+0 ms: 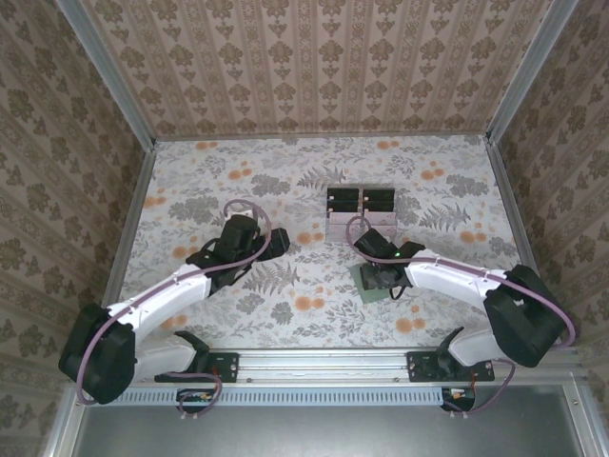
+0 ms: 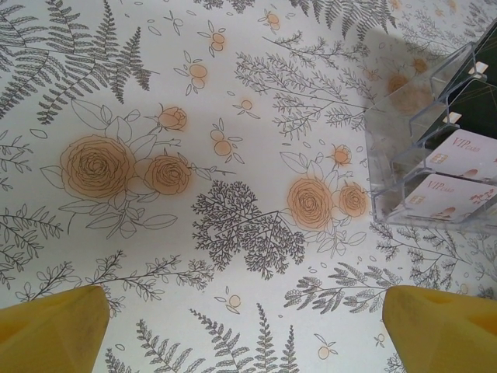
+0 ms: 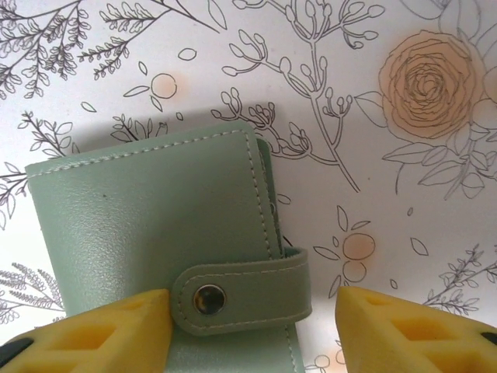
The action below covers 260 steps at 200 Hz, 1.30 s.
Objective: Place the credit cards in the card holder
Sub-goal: Move the card holder to the center of the table.
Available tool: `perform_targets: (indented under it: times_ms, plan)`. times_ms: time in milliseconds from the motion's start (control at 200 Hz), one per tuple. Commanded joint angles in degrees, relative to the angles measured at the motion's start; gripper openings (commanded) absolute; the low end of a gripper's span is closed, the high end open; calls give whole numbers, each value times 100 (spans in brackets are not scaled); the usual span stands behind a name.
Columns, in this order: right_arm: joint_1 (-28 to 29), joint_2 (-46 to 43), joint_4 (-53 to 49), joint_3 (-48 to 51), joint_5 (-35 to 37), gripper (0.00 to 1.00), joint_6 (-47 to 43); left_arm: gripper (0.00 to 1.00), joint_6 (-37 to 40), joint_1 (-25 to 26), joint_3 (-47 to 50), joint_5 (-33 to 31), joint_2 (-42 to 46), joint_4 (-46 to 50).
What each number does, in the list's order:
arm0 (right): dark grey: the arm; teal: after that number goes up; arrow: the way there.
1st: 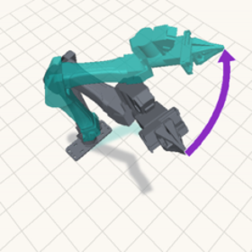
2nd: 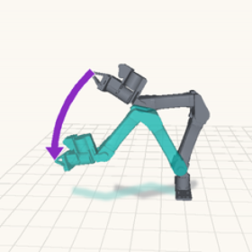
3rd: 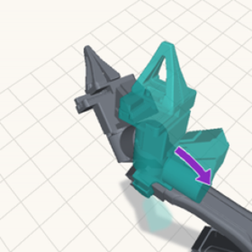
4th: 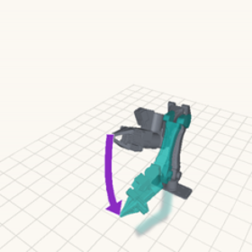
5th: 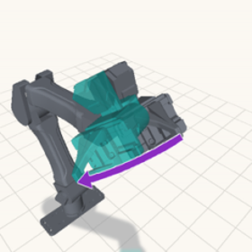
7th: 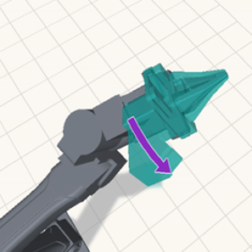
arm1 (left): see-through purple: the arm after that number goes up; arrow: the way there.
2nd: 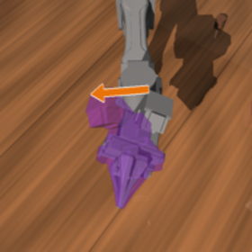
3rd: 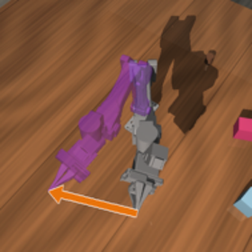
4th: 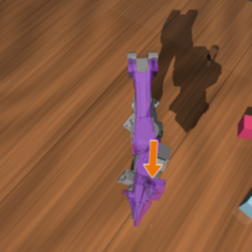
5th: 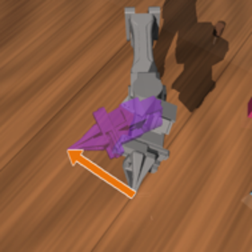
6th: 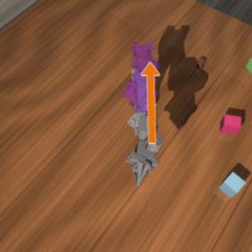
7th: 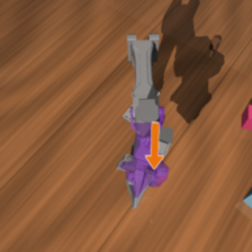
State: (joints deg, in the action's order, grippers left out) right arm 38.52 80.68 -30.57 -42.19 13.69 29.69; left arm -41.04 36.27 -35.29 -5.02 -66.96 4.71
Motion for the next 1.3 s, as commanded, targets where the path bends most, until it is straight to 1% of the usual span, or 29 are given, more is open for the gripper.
perform_targets:
  times_ms: [0,70,240,370,430,510,640,700,720,785,980,1165,1295]
  plan:
    - [41,162,-39,-165,303,55,-113,100,-88,-15,66,-65,122,13]
    - [41,189,-38,-166,335,51,-128,100,-78,-15,82,-46,124,-3]
    - [41,219,-38,-149,356,36,-134,100,-33,-15,57,-21,122,-31]
    - [42,251,-42,-149,321,20,-165,100,22,-15,27,-4,127,-18]
    - [41,237,-37,-144,304,10,-182,100,40,-30,8,12,128,-1]
    - [41,180,-38,-165,284,0,-191,100,48,-24,5,38,156,17]
    - [50,-26,-97,-231,90,0,-151,100,-60,-33,68,-19,261,31]
    - [84,-53,-90,-282,-80,0,-82,100,-222,-32,116,-115,301,29]
    - [100,-236,-73,-300,-131,0,-50,100,-261,-36,133,-139,314,30]
    - [166,-320,-40,-346,-343,0,113,100,-305,-37,179,-163,341,38]
    - [541,-132,723,-536,-801,0,862,100,-310,-46,251,-123,277,14]
    - [1128,838,1215,-1077,-798,0,1472,100,-261,-67,207,-32,124,12]
    - [1435,1492,1259,-1609,-814,0,1579,100,-256,-107,202,50,86,54]
